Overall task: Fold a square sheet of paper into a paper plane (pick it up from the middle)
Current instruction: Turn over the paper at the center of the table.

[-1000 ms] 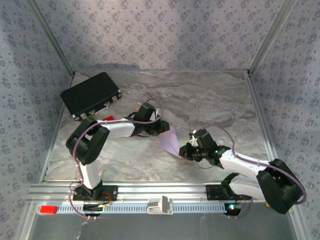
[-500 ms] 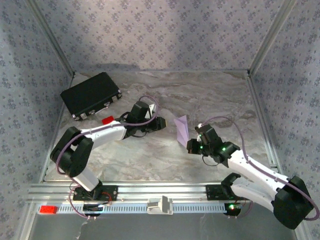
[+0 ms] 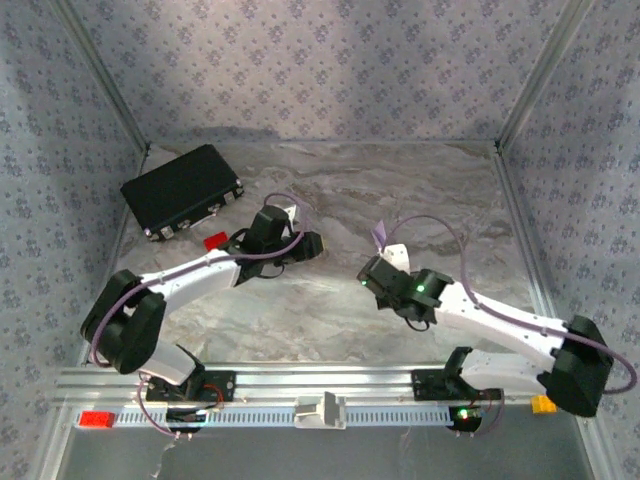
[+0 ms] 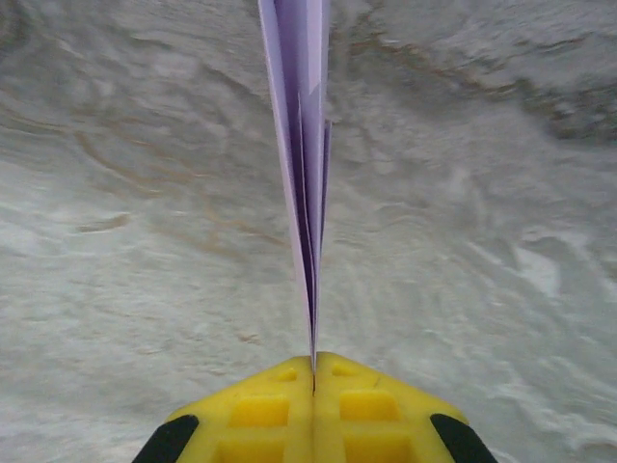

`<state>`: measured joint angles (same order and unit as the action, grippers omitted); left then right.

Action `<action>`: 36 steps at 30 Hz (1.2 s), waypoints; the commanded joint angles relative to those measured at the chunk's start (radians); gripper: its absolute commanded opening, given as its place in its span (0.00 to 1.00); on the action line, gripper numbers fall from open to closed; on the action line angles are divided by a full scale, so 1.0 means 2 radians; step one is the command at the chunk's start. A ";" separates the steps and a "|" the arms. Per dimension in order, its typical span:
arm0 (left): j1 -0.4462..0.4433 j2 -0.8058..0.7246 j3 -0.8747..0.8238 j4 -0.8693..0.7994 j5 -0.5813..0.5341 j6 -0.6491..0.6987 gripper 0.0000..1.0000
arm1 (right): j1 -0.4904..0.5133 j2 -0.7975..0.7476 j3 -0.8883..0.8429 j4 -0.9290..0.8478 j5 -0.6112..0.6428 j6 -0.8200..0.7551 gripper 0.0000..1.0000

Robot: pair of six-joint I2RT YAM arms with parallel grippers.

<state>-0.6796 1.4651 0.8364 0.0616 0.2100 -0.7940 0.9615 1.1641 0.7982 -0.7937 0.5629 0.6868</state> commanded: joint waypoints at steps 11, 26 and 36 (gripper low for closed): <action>0.038 -0.052 -0.037 -0.023 -0.047 -0.017 0.46 | 0.097 0.182 0.070 -0.045 0.049 -0.025 0.06; 0.042 -0.046 -0.042 -0.017 -0.034 -0.019 0.46 | 0.046 0.086 0.012 0.146 -0.143 -0.069 0.29; 0.041 -0.020 -0.038 0.004 -0.002 -0.027 0.44 | -0.127 0.030 -0.105 0.315 -0.375 -0.018 0.17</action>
<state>-0.6018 1.4040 0.7620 0.0422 0.1677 -0.8383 0.7536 1.2247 0.6357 -0.3023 0.0162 0.5961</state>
